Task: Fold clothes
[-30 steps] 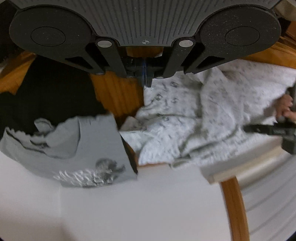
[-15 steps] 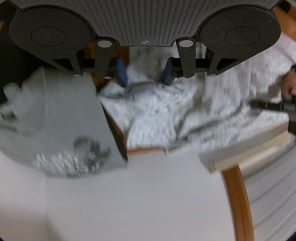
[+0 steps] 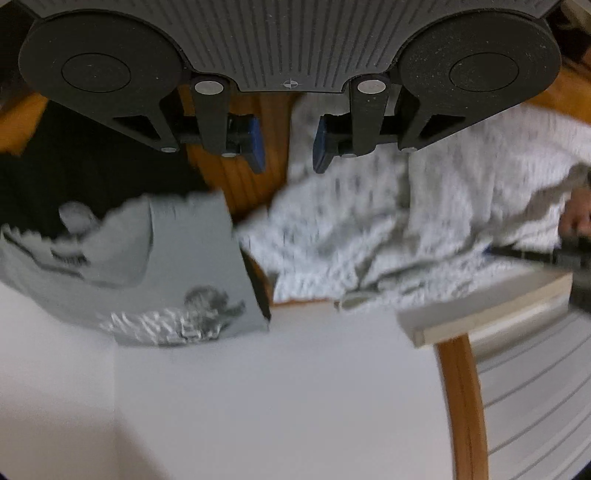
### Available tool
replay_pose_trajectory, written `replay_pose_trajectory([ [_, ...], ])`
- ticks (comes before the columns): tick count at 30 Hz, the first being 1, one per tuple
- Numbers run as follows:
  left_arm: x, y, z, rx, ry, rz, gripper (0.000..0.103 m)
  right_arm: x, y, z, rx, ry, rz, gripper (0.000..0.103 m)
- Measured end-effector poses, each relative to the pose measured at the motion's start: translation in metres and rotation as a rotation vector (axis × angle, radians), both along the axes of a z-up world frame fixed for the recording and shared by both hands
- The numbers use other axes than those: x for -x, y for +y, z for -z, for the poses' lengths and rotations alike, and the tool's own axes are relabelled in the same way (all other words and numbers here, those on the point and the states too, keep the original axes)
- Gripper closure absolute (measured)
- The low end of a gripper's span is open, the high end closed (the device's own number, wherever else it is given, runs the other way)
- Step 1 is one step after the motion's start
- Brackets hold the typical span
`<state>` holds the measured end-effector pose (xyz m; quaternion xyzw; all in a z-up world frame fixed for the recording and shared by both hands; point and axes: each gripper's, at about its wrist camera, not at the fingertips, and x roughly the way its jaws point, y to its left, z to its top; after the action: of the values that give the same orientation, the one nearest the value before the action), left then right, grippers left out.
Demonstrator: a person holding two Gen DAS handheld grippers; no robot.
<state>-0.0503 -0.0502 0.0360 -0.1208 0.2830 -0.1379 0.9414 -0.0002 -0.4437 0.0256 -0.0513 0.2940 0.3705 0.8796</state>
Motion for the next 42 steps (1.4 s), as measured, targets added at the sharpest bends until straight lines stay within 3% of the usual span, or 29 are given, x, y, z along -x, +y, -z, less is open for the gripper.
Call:
replay_pose_trajectory([
  [5,-0.047,-0.082,-0.029,-0.129,-0.013,0.128,0.044,0.011,-0.005,0.010,-0.055,0.014,-0.002,0.072],
  [9,-0.095,-0.146,-0.028,-0.191,0.015,0.237,0.035,0.017,-0.002,0.012,-0.073,-0.014,-0.001,0.072],
  [12,-0.129,-0.182,-0.017,-0.262,0.052,0.293,0.036,0.018,-0.006,0.014,-0.095,-0.017,-0.003,0.073],
  [14,-0.145,-0.194,-0.007,-0.298,0.084,0.313,0.043,0.018,-0.009,0.014,-0.112,-0.015,-0.005,0.081],
  [16,-0.153,-0.199,0.002,-0.307,0.101,0.351,0.060,0.019,-0.012,0.015,-0.128,-0.012,-0.008,0.096],
  [17,-0.155,-0.197,0.004,-0.286,0.103,0.380,0.087,0.019,-0.013,0.016,-0.136,-0.011,-0.009,0.099],
  [18,-0.155,-0.194,0.005,-0.260,0.105,0.408,0.096,0.019,-0.014,0.016,-0.144,-0.010,-0.011,0.100],
  [21,-0.145,-0.164,-0.011,-0.099,0.009,0.373,0.099,0.021,-0.019,0.017,-0.169,-0.007,-0.015,0.101],
  [24,-0.141,-0.126,-0.017,0.084,-0.015,0.315,0.099,0.030,-0.027,0.014,-0.196,-0.012,-0.018,0.101],
  [27,-0.140,-0.119,-0.002,0.054,0.031,0.310,0.099,0.035,-0.027,0.015,-0.190,-0.003,-0.028,0.101],
  [30,-0.138,-0.114,0.011,0.078,0.051,0.299,0.097,0.036,-0.024,0.016,-0.189,0.009,-0.038,0.100],
  [33,-0.143,-0.110,0.016,0.146,0.048,0.299,0.097,0.032,-0.024,0.019,-0.210,0.012,-0.021,0.092],
  [35,-0.147,-0.115,0.013,0.175,0.037,0.305,0.097,0.029,-0.025,0.018,-0.236,0.014,-0.009,0.077],
  [38,-0.154,-0.127,0.005,0.189,0.004,0.304,0.097,0.025,-0.024,0.016,-0.270,0.011,-0.005,0.072],
  [39,-0.156,-0.131,0.004,0.180,-0.004,0.301,0.097,0.024,-0.022,0.017,-0.262,0.011,-0.009,0.073],
  [41,-0.161,-0.138,0.003,0.149,-0.005,0.285,0.097,0.024,-0.019,0.018,-0.224,0.008,-0.014,0.101],
  [42,-0.163,-0.141,0.004,0.106,0.006,0.264,0.094,0.026,-0.019,0.018,-0.198,-0.012,0.005,0.101],
])
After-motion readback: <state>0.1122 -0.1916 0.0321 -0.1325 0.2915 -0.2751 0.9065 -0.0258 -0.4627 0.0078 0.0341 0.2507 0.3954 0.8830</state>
